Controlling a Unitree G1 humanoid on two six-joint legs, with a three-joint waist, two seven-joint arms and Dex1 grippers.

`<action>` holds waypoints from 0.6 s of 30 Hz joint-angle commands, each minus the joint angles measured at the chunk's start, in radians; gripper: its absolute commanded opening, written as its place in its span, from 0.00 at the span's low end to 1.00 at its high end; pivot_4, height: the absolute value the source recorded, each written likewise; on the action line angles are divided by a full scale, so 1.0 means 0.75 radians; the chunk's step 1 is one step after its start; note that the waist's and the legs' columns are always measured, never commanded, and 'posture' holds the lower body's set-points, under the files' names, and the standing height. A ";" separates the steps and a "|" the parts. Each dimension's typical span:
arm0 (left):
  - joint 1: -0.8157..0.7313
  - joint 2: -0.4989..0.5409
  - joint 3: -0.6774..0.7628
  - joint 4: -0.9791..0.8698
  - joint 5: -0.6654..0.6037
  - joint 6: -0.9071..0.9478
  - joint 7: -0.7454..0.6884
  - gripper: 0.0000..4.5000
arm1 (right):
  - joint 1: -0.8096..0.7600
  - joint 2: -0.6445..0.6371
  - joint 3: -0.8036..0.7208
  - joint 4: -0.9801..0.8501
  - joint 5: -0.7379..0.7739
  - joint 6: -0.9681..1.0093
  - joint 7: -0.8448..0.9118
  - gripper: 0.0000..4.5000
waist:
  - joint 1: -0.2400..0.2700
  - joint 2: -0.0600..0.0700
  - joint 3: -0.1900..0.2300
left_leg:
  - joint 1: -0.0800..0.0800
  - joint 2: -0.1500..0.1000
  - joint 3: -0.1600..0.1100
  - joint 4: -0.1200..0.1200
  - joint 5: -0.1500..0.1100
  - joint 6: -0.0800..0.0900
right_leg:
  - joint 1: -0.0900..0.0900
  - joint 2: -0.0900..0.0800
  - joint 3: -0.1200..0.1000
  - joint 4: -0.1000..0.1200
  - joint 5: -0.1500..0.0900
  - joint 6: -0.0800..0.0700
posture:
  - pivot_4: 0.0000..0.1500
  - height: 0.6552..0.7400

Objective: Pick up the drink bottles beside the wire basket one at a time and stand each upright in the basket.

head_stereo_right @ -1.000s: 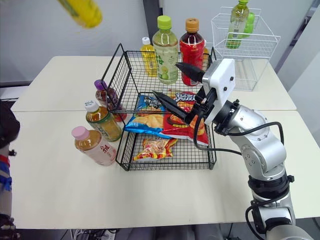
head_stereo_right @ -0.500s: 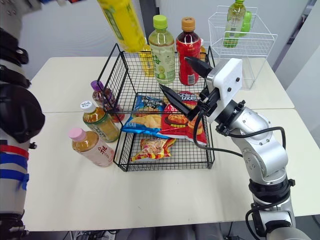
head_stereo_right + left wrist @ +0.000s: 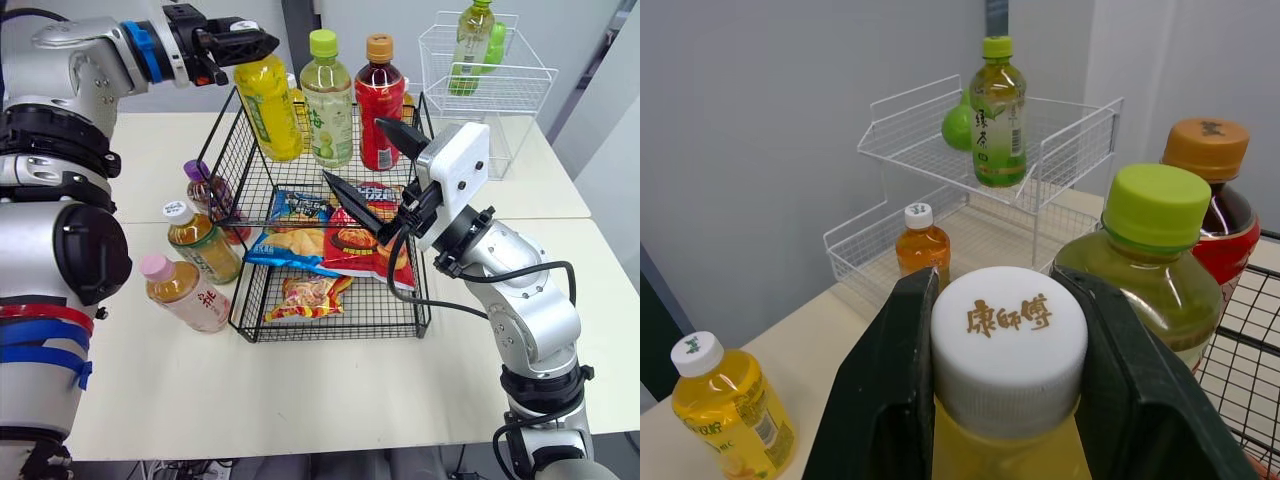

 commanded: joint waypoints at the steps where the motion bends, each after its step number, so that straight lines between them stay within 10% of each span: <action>1: -0.028 0.003 0.019 -0.029 -0.004 -0.065 0.024 0.30 | -0.014 -0.014 -0.030 -0.071 0.018 -0.003 -0.001 1.00 | 0.000 0.000 0.000 | 0.000 0.000 0.000 0.000 0.000 0.000 | 0.000 0.000 0.000 0.000 0.000 0.000 | 1.00 1.00; 11: -0.022 -0.017 0.015 -0.010 -0.001 -0.089 0.017 0.30 | -0.016 -0.013 -0.025 -0.064 0.015 -0.005 0.001 1.00 | 0.000 0.000 0.000 | 0.000 0.000 0.000 0.000 0.000 0.000 | 0.000 0.000 0.000 0.000 0.000 0.000 | 1.00 1.00; 18: -0.013 0.002 0.020 -0.026 -0.007 -0.073 -0.014 0.80 | -0.018 -0.016 -0.025 -0.053 0.017 -0.006 0.010 1.00 | 0.000 0.000 0.000 | 0.001 0.000 0.000 0.000 0.000 0.000 | 0.000 0.000 0.000 0.001 0.000 0.000 | 1.00 1.00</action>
